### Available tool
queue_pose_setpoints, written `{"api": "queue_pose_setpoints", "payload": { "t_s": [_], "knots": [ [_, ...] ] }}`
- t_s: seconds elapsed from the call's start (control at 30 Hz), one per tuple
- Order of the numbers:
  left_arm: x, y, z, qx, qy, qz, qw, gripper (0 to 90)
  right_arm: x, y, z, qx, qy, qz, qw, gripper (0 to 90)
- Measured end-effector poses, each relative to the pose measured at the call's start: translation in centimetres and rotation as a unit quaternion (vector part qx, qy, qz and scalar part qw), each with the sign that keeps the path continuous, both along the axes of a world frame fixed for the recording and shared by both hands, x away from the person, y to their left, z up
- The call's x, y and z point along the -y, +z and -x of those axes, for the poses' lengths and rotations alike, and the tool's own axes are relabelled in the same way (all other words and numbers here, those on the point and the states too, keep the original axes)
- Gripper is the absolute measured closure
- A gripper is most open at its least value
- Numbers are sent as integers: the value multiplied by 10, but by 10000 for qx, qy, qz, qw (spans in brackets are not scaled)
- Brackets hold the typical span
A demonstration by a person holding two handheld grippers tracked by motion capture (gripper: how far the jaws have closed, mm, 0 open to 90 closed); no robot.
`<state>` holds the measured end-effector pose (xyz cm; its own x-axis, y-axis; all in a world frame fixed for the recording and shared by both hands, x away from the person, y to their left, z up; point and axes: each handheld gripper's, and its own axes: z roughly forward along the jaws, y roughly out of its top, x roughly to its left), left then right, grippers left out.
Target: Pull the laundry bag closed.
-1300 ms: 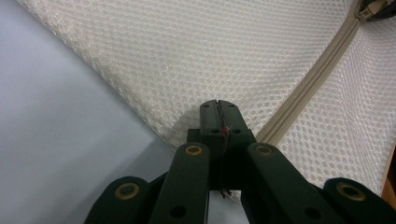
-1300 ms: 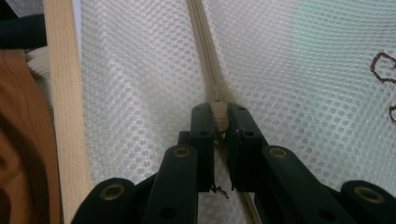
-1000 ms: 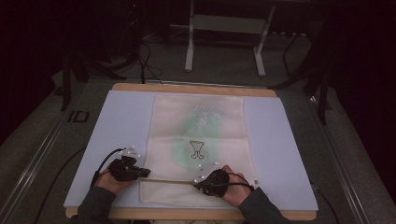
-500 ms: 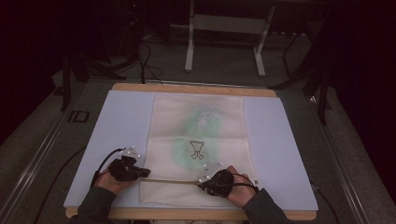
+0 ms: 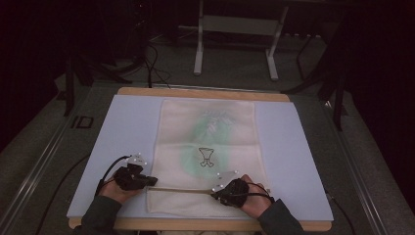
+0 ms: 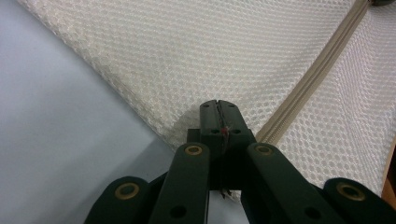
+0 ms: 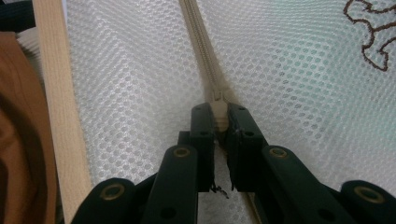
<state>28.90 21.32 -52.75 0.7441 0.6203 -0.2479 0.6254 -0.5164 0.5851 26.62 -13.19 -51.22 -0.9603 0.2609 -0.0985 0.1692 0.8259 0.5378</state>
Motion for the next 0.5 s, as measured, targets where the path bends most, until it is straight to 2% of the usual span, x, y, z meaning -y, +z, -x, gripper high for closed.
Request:
{"api": "queue_pose_setpoints", "payload": {
  "t_s": [0.5],
  "knots": [
    [0, 0, 0, 2, -4, -7, 10000, 899, 11, 0, 0, 2, -77, 12, 10000, 823]
  ]
}}
